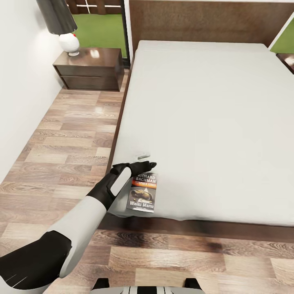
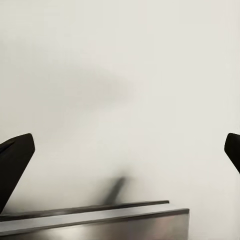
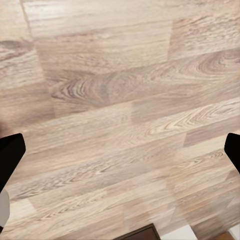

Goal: In the bedroom, move the book from the bed onto either nightstand, and place the two sandals side by side next to the bed.

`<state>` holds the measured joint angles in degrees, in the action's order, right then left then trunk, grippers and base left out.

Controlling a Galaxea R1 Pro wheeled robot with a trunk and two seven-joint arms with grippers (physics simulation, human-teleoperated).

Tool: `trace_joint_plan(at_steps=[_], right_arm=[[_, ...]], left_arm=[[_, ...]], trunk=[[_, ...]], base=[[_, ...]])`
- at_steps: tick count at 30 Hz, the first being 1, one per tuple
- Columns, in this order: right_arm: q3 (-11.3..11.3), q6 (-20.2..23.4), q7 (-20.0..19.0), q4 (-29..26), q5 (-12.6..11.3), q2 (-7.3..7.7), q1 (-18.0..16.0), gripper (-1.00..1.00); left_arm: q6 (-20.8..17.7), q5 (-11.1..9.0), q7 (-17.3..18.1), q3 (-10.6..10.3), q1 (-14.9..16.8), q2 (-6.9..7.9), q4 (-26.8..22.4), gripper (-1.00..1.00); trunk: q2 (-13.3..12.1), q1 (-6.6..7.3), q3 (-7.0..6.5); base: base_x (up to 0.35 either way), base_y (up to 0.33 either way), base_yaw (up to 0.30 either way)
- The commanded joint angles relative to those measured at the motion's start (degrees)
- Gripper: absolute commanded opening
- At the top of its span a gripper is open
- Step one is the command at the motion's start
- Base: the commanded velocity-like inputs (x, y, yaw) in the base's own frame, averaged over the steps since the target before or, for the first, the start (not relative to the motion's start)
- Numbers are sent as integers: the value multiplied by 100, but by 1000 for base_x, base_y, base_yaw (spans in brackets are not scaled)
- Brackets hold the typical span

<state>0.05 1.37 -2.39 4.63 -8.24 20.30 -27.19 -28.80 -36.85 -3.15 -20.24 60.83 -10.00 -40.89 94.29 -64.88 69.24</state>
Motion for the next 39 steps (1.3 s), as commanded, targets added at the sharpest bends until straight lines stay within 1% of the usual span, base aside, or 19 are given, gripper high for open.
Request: trace_joint_plan(at_steps=[1, 6, 15, 33, 39], right_arm=[[4, 4, -25, 9, -55, 1, -6, 100], [4, 4, -26, 11, -55, 0, -6, 100], [4, 4, -26, 11, -55, 0, -6, 100], [4, 4, -27, 11, -55, 0, -6, 100], [4, 4, -25, 10, -55, 0, -6, 100]], left_arm=[[-38, -50, -52, -7, -2, 0, 2, 100], [-38, -50, -52, -7, -1, 0, 2, 100], [-38, -50, -53, -7, -1, 0, 9, 100], [-38, -50, -54, -7, -1, 0, 11, 100], [-38, -50, -54, -7, -1, 0, 11, 100]], trunk=[[1, 0, 3], [1, 0, 3], [1, 0, 3], [1, 0, 3], [1, 0, 3]], base=[[-3, 0, 0], [-1, 0, 0], [-164, 0, 0], [-12, 0, 0], [-112, 0, 0]])
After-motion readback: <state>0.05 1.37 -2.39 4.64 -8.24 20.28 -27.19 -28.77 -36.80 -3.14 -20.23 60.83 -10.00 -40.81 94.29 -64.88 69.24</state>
